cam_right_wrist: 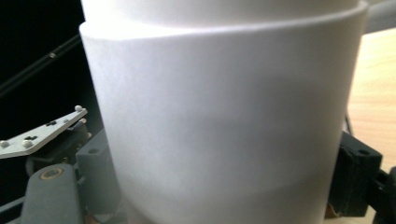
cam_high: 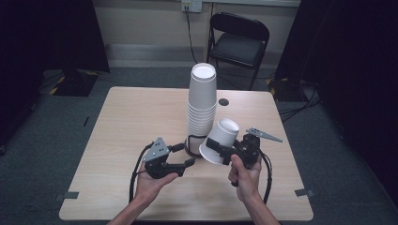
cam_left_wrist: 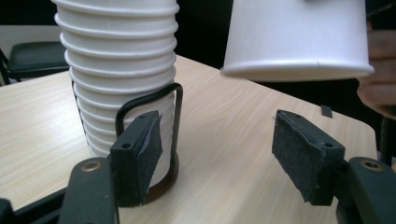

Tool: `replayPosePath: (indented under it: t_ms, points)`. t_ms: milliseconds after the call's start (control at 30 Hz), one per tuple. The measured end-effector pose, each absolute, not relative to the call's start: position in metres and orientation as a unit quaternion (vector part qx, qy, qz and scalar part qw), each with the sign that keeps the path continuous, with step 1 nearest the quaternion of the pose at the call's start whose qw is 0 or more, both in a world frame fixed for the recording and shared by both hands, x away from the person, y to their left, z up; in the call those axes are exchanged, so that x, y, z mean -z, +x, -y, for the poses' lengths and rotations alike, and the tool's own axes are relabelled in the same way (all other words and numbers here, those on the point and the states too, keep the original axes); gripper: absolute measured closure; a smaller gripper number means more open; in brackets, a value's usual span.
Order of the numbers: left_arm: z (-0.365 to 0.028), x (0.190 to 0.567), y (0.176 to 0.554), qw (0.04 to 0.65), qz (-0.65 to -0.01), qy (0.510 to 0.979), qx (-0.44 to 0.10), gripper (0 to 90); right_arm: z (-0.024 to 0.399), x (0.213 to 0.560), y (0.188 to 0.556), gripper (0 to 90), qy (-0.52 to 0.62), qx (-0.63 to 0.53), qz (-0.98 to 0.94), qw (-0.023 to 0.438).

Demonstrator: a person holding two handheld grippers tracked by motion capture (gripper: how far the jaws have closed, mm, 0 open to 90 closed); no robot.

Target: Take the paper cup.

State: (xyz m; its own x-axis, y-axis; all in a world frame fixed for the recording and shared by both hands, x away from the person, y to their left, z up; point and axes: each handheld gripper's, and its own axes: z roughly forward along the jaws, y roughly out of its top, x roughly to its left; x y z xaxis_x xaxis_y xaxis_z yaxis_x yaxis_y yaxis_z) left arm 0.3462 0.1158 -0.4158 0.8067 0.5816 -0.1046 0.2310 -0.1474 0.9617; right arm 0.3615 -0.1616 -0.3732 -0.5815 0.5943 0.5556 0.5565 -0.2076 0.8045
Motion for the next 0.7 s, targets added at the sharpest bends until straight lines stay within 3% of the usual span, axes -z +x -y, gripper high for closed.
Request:
replayPosePath:
  t_ms: [133,700]
  points:
    - [-0.112,0.417,0.342,0.594,-0.269,0.738,-0.174,33.8,0.160,0.379,0.362,16.7,0.468,-0.633,-0.617,-0.009]
    - [-0.104,0.426,0.339,0.616,-0.246,0.729,-0.172,44.8,0.156,0.389,0.352,16.7,0.484,-0.642,-0.593,-0.043]
